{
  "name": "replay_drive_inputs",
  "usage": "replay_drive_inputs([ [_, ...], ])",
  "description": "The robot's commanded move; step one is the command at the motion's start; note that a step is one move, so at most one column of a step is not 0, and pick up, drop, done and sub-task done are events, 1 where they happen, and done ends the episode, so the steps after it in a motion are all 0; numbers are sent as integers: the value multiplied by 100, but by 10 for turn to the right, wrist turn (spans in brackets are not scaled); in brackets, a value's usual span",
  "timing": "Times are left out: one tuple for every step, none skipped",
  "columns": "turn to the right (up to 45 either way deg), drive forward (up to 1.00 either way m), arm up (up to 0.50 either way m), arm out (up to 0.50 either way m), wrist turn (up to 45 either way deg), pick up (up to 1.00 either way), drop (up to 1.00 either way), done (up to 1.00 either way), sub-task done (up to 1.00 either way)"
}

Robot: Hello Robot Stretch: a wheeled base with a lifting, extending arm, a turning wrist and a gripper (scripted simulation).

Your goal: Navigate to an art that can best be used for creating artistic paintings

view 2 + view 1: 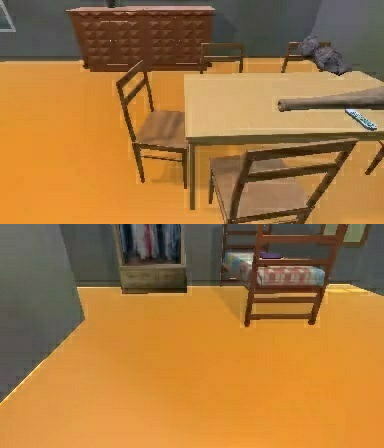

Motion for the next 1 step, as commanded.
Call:
replay_drive_inputs([
  [420,0,0,0,0,0,0,0,0],
])
